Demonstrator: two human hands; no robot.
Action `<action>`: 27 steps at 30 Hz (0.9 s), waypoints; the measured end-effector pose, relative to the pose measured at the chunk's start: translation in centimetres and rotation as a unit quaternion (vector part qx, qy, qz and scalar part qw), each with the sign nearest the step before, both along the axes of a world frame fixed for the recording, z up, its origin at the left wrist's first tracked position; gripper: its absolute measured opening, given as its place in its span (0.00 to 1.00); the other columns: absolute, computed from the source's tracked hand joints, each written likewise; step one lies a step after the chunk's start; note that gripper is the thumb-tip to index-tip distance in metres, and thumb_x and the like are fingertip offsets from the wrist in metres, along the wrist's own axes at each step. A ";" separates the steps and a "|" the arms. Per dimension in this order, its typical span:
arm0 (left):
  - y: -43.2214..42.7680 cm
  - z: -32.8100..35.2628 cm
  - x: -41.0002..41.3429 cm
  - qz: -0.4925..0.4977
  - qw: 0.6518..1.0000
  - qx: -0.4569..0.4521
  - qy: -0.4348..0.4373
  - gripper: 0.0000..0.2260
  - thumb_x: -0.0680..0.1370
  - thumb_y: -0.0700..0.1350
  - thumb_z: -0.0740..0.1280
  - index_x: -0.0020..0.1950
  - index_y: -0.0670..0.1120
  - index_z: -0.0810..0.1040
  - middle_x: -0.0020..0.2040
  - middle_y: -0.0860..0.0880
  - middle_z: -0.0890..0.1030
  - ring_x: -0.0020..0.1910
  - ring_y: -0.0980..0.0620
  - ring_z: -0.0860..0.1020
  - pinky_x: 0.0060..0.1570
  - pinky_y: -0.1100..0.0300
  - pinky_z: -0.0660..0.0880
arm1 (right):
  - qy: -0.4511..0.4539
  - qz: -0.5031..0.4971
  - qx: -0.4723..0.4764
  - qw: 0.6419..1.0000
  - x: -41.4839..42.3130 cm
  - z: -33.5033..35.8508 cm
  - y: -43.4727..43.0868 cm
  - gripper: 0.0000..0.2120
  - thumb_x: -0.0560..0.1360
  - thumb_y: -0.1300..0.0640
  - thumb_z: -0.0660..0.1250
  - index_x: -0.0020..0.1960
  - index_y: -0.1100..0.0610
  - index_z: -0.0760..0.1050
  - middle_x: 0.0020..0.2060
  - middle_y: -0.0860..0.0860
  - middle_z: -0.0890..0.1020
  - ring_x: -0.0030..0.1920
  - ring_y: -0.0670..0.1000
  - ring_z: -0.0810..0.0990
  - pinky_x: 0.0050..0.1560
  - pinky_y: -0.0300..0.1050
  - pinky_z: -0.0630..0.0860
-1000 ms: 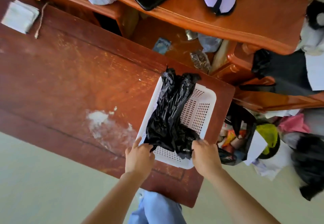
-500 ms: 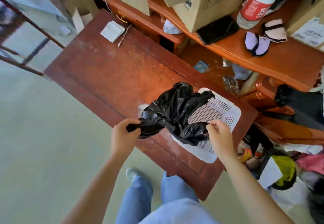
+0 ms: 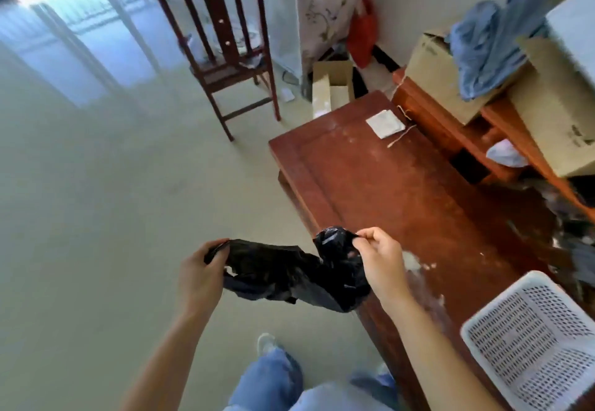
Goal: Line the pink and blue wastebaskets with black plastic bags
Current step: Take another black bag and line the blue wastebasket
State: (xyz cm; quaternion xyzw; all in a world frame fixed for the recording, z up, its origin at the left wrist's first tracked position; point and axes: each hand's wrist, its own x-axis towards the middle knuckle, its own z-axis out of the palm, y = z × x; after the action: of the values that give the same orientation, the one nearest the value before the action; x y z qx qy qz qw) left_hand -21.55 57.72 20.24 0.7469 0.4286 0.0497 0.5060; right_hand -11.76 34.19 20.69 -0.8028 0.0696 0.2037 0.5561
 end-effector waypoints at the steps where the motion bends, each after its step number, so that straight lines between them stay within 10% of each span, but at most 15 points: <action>1: 2.8 0.6 -1.1 0.011 1.000 0.006 0.001 0.09 0.77 0.41 0.64 0.43 0.55 0.80 0.40 0.54 0.83 0.43 0.44 0.82 0.45 0.52 0.77 | 0.004 0.025 0.002 1.000 -0.4 0.0 3.3 0.05 0.75 0.63 0.63 0.41 0.63 0.75 0.30 0.52 0.79 0.29 0.41 0.76 0.32 0.32 0.69; 5: 12.9 2.6 -5.3 0.074 0.997 0.006 -0.021 0.09 0.76 0.40 0.65 0.43 0.52 0.82 0.41 0.50 0.84 0.44 0.46 0.82 0.52 0.44 0.78 | -0.009 0.145 -0.004 0.989 -1.4 0.7 16.0 0.05 0.73 0.60 0.65 0.38 0.54 0.75 0.34 0.52 0.82 0.38 0.53 0.82 0.44 0.51 0.77; 11: 23.8 3.6 -10.1 0.218 0.971 -0.054 -0.081 0.09 0.76 0.40 0.64 0.43 0.48 0.84 0.42 0.45 0.86 0.46 0.45 0.83 0.53 0.46 0.78 | -0.064 0.300 -0.015 0.952 -1.2 2.1 32.5 0.08 0.74 0.61 0.66 0.39 0.50 0.75 0.37 0.46 0.82 0.41 0.46 0.80 0.43 0.41 0.72; 19: 39.4 3.5 -11.3 0.301 0.936 -0.108 -0.146 0.08 0.74 0.32 0.66 0.48 0.43 0.81 0.37 0.52 0.85 0.38 0.53 0.83 0.32 0.71 0.75 | -0.184 0.426 -0.064 0.883 1.2 1.4 54.1 0.05 0.71 0.54 0.69 0.40 0.44 0.81 0.44 0.50 0.82 0.55 0.57 0.75 0.56 0.54 0.71; 27: 60.5 3.8 -6.8 0.355 0.917 -0.105 -0.146 0.06 0.76 0.35 0.65 0.50 0.42 0.80 0.40 0.48 0.83 0.35 0.53 0.82 0.32 0.72 0.75 | -0.137 0.486 -0.027 0.863 6.5 3.0 77.5 0.12 0.71 0.58 0.70 0.34 0.42 0.78 0.29 0.39 0.79 0.33 0.38 0.75 0.37 0.35 0.67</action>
State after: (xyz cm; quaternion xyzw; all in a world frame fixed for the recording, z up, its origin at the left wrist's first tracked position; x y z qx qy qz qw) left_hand -28.35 118.26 24.01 0.4723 0.5897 0.2891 0.5879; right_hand -5.21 111.66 23.72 -0.7694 -0.4007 0.3338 0.3689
